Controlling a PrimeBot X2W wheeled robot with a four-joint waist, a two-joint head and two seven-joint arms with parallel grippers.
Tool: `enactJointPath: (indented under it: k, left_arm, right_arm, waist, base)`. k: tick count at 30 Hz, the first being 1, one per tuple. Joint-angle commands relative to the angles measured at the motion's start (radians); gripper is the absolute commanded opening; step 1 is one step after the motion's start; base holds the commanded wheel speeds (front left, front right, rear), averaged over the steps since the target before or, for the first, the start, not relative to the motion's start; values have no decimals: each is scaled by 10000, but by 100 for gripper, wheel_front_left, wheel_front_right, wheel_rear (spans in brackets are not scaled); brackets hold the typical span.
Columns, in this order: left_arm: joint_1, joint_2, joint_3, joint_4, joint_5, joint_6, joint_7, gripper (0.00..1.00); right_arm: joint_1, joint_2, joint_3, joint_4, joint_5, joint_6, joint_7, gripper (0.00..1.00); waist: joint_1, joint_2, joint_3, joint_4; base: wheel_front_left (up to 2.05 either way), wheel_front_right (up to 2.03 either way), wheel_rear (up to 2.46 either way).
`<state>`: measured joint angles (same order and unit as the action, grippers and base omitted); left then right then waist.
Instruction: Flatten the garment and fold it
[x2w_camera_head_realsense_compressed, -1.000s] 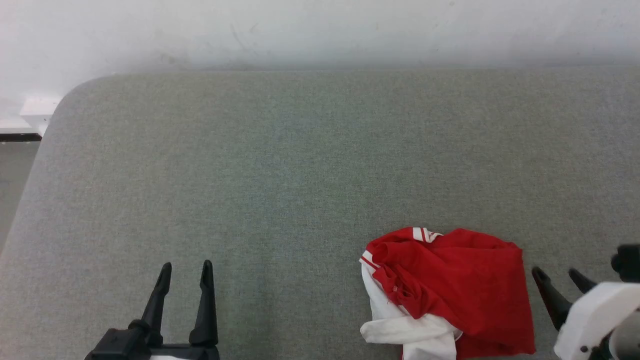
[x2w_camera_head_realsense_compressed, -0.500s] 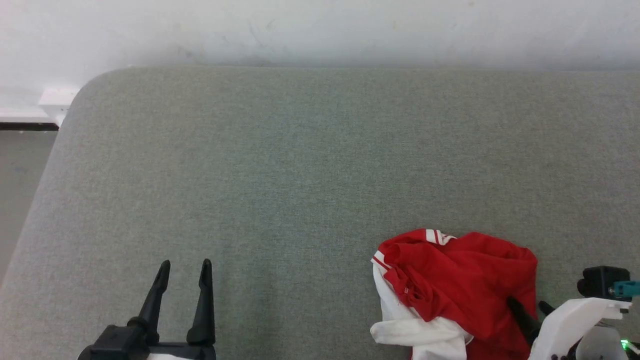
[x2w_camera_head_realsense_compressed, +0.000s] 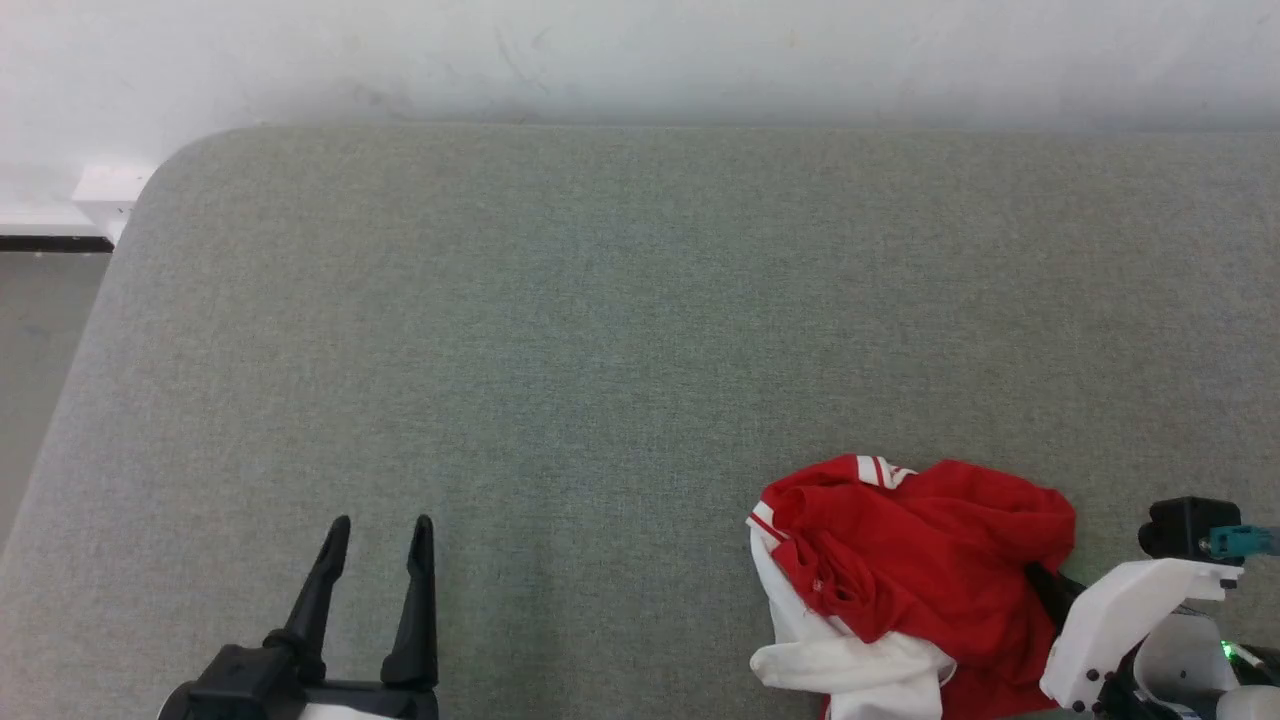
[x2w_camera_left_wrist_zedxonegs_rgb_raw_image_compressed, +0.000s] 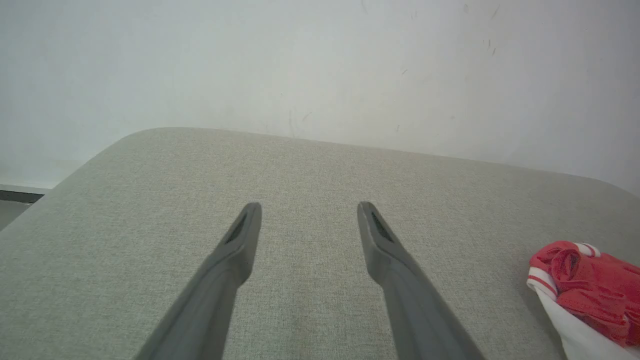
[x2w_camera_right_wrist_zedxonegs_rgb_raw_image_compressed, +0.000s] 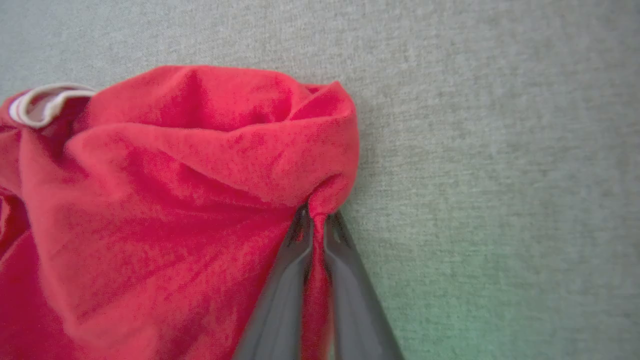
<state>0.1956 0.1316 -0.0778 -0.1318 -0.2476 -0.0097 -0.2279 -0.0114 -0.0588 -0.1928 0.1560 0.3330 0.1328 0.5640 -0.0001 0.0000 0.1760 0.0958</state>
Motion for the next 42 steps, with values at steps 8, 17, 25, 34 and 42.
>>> enactJointPath:
  k: [8,17,25,34,42]
  left_arm:
    - [-445,-22,-383,-102,30,-195,-76,100]
    - [-586,97,-261,-161,30,-74,-116,100]
    - [-1137,589,-34,-621,145,-91,129,100]
    - [-1721,1101,118,-1325,338,-95,575,100]
    - [-1908,1550,195,-2036,514,-106,1120,100]
  right_arm:
    - [-387,39,264,-1077,-1116,-21,-164,0]
    - [-2002,-1540,1316,-2034,-1848,-21,489,0]
    - [-4059,-2951,2069,-1598,-1883,-21,786,0]
    - [-5375,-4112,1751,-343,-2222,-21,284,0]
    - [-6343,-4680,2064,465,-2666,-21,-577,0]
  waist:
    - [1,0,-59,-572]
    - [1,0,346,-1860]
    - [1,0,1499,-3048]
    - [1,0,2630,-3701]
    - [1,0,3543,-4396]
  base:
    - [0,0,0]
    - [0,0,0]
    - [0,0,0]
    - [0,0,0]
    - [0,0,0]
